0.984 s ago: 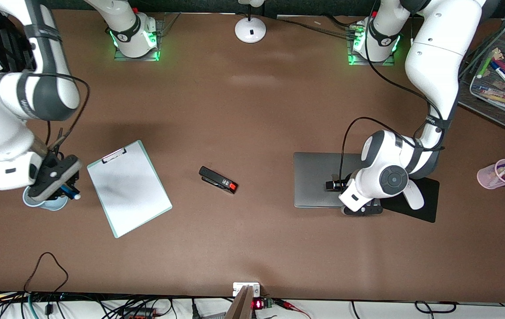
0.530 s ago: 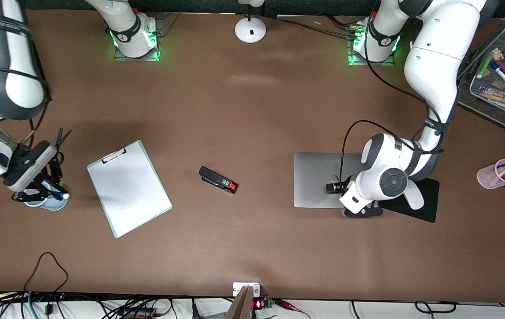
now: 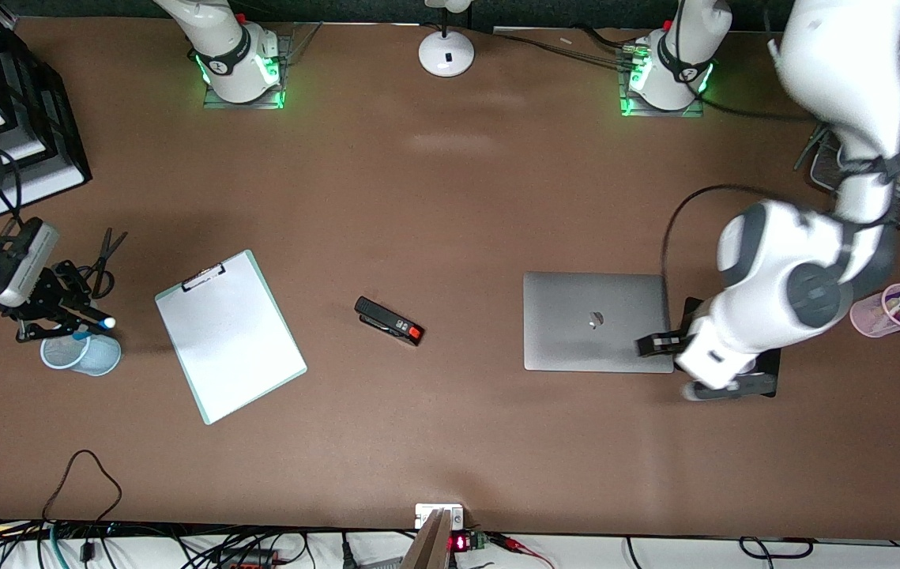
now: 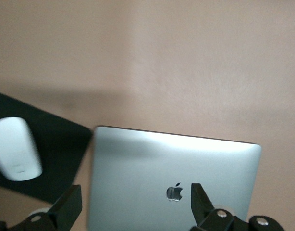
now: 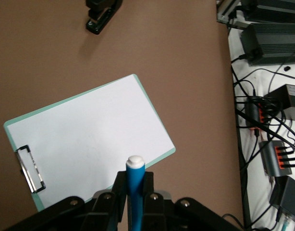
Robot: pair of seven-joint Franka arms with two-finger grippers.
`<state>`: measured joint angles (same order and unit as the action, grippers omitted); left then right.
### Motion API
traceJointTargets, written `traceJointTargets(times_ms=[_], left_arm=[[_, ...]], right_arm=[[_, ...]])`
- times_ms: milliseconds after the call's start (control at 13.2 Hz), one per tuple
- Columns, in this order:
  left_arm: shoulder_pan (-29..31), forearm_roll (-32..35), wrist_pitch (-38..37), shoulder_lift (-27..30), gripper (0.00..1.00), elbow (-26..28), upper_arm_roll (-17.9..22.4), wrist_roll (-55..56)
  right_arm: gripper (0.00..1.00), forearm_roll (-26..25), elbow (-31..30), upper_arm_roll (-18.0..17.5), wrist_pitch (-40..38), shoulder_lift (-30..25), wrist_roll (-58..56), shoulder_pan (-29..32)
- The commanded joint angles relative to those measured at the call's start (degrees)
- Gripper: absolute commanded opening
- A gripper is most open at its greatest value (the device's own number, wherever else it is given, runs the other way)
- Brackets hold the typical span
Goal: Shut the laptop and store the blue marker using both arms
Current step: 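Lower the marker into the cup while the left gripper withdraws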
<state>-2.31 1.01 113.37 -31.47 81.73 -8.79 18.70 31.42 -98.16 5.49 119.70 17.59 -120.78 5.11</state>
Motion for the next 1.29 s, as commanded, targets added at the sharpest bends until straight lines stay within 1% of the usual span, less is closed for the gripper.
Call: traceJointTargets(times_ms=[0,76,151,303,378,454,530,757,908,1059,1211], left_arm=[[0.90,3.36,-3.84,6.23,1.00,1.42,0.00,-0.24],[1.08,5.21,-4.46,7.73,1.00,1.07,-0.08,-0.07],[1.25,5.75,-5.60,8.44,1.00,-0.41,0.09,-0.07],[3.36,6.02,-12.52,8.53,1.00,-5.76,0.00,-0.07],[3.37,7.06,-15.51,8.36,1.00,-7.79,0.09,0.02],[3.45,9.68,-16.68,8.36,1.00,-8.86,0.09,0.11],[3.54,10.93,-17.56,8.53,1.00,-10.17,-0.08,-0.07],[4.33,10.41,-22.48,8.71,1.00,-11.93,-0.44,-0.07],[4.86,10.24,-26.51,8.88,1.00,-12.91,-0.70,-0.24],[5.04,10.32,-27.58,10.81,1.00,-13.17,-0.53,-1.55],[6.00,10.24,-30.99,12.13,1.00,-13.08,-0.43,-3.92]], right_arm=[[0.00,3.11,1.48,-0.66,-4.72,0.95,-5.85,3.40],[0.00,4.43,2.35,-0.66,-6.74,1.74,-8.48,4.98],[0.00,4.87,4.10,-0.57,-9.29,3.05,-10.16,5.78],[0.00,4.88,6.92,-0.57,-13.78,5.25,-10.53,7.98],[0.00,4.88,8.32,-0.57,-15.19,6.48,-10.88,8.86],[0.00,4.97,9.64,-0.57,-16.33,7.53,-11.40,9.56],[0.00,4.97,11.22,-0.57,-18.00,8.85,-11.50,10.18],[0.00,5.05,14.74,-0.66,-21.34,12.37,-11.76,12.72],[0.00,5.58,17.46,-0.66,-23.36,14.91,-14.64,14.22],[0.00,6.63,19.40,-0.66,-24.34,17.64,-16.06,15.71],[0.00,7.68,20.20,-0.66,-24.78,19.84,-17.73,16.94]])
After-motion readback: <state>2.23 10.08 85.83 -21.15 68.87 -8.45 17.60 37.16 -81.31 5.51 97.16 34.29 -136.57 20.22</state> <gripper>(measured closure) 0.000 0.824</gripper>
